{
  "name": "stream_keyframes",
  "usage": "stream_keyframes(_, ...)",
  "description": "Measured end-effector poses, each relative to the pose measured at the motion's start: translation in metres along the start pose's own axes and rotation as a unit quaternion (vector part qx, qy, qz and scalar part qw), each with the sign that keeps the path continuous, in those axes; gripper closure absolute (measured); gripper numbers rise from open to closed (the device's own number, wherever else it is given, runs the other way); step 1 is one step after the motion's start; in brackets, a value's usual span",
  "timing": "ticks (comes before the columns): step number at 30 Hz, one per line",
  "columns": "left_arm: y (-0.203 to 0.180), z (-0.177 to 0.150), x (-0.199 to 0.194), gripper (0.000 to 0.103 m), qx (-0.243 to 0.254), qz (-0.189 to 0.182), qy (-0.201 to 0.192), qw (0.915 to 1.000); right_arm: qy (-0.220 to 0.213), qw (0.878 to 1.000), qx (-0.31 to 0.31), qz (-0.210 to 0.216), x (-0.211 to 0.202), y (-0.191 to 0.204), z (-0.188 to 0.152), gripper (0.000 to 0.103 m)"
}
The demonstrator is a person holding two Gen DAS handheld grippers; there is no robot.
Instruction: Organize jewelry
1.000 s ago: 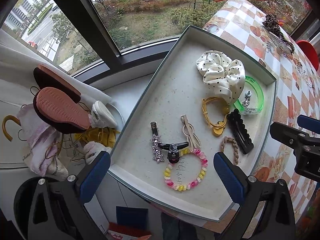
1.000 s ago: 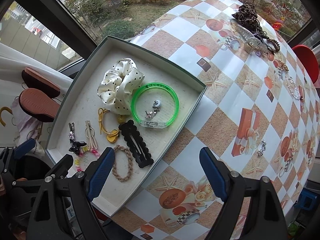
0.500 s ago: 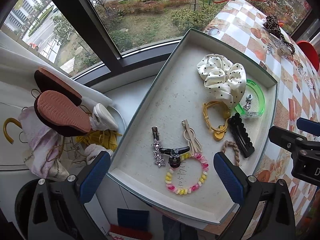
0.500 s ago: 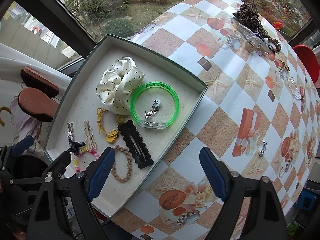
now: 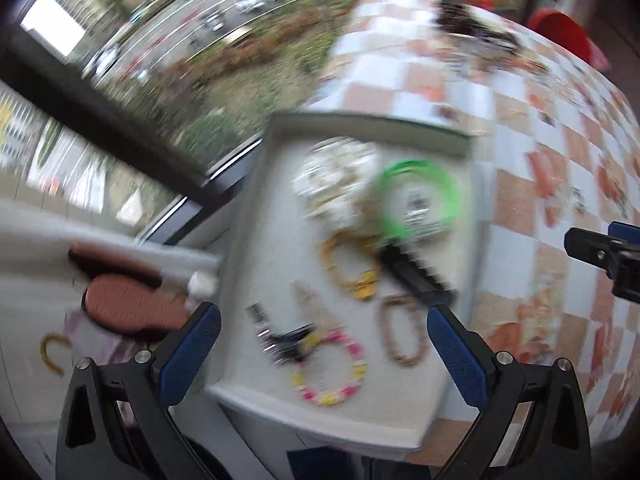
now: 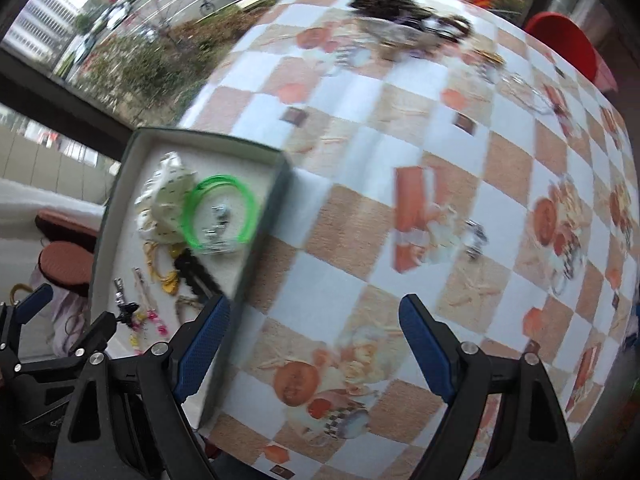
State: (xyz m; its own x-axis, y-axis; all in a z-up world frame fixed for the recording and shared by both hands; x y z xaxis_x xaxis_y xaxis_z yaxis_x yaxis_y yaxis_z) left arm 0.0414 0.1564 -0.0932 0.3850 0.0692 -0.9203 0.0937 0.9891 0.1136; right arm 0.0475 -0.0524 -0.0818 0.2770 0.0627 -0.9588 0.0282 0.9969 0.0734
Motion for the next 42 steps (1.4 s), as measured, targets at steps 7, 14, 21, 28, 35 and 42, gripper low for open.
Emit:
stream_keyframes(7, -0.16, 0.047, -0.02, 0.0, 0.123, -0.118, -0.027, 0.985, -0.017, 0.981, 0.168, -0.098, -0.028, -0.174, -0.052, 0.015)
stream_keyframes(14, -0.264, 0.055, -0.04, 0.0, 0.198, -0.163, -0.038, 0.9659, -0.022, 0.958, 0.249, -0.139, -0.051, -0.262, -0.103, 0.015)
stream_keyframes(21, -0.308, 0.044, -0.031, 0.0, 0.238, -0.155, -0.025, 0.9586, -0.038, 0.941, 0.3, -0.154, -0.06, -0.291, -0.133, 0.015)
stream_keyframes(28, -0.334, 0.033, -0.032, 0.0, 0.264, -0.153, -0.021, 0.952, -0.027, 0.933, 0.326, -0.148, -0.056, -0.308, -0.157, 0.015)
stream_keyframes(35, -0.341, 0.031, -0.031, 0.0, 0.275, -0.148, -0.021, 0.9499, -0.029, 0.932, 0.331, -0.146, -0.054, -0.313, -0.157, 0.015)
stream_keyframes(42, -0.339, 0.031, -0.028, 0.0, 0.274, -0.143, -0.019, 0.951, -0.026, 0.933, 0.329, -0.142, -0.05, -0.312, -0.155, 0.015)
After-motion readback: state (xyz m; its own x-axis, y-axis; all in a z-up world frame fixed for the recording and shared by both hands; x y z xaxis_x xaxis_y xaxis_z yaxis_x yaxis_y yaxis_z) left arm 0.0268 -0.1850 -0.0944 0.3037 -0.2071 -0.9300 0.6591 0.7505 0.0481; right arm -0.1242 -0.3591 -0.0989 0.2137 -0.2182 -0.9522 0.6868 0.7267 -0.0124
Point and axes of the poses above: each gripper's, at about its wrist camera, not at the fingertips, and x roughly the way its jaws point, y to its left, z to its top, the point moved 6 cm from there along x, roughly the way its jaws point, and after that the axes turned 8 degrees about -y, right-handed, at the moved point
